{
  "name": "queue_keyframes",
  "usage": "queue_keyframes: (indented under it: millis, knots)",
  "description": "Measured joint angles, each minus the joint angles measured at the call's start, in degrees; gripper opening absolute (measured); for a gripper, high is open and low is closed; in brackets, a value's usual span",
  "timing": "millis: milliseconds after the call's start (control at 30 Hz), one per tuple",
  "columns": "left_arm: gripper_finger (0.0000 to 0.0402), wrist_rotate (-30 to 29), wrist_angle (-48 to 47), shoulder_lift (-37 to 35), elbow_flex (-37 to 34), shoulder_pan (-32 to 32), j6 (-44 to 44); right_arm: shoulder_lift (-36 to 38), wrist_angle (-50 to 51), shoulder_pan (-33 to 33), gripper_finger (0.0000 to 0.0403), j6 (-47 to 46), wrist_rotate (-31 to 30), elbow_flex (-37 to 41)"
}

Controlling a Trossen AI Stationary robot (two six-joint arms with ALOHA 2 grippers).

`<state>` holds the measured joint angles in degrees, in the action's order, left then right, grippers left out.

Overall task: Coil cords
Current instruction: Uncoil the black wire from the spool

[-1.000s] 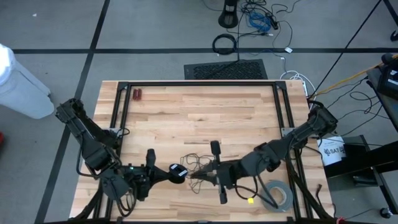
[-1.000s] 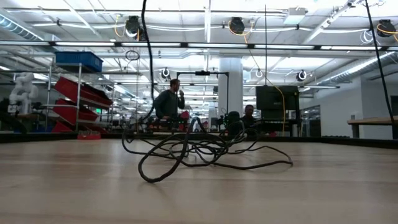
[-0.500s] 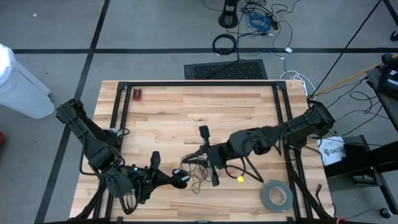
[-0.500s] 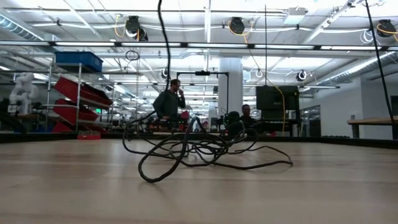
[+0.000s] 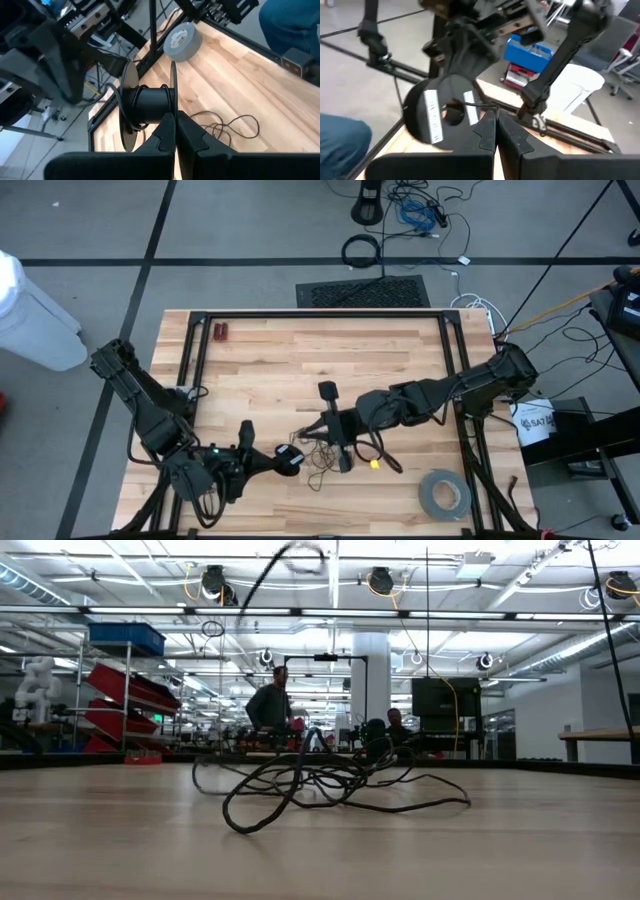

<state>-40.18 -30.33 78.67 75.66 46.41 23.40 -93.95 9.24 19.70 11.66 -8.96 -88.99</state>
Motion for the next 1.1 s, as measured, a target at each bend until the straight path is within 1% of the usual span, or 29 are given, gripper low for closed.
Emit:
queue_keyframes:
  millis: [200,300,433,500,633,733,800,967,1100]
  knots:
    - [0.0,0.4,0.4,0.0,0.0,0.0,-0.1,0.0,-0.2,0.2,0.0,-0.1,-0.2,0.0]
    - [0.0,3.5,2.7,0.0,0.0,-0.1,0.0,0.0,-2.8,-0.7,0.0,0.8,-0.5,0.0]
    - [0.0,8.2,6.2,0.0,0.0,-0.6,4.0,0.0,-6.4,-2.1,0.0,1.2,0.3,0.0]
    - [0.0,9.4,7.5,0.0,0.0,-0.6,5.6,0.0,-6.5,-2.5,0.0,1.2,0.3,0.0]
    - [0.0,9.8,9.1,0.0,0.0,0.1,8.5,0.0,-2.1,-2.9,0.0,0.7,0.3,0.0]
    - [0.0,9.8,9.6,0.0,0.0,0.7,10.4,0.0,2.5,-3.0,0.0,-1.4,0.3,0.0]
    - [0.0,8.5,10.2,0.0,0.0,1.2,10.5,0.0,6.0,-3.0,0.0,-2.8,0.3,0.0]
    - [0.0,1.3,9.8,0.0,0.0,3.0,10.4,0.0,15.5,-1.5,0.0,-7.0,0.1,0.0]
    - [0.0,-1.9,8.5,0.0,0.0,4.5,10.1,0.0,22.0,0.4,0.0,-9.8,-0.1,0.0]
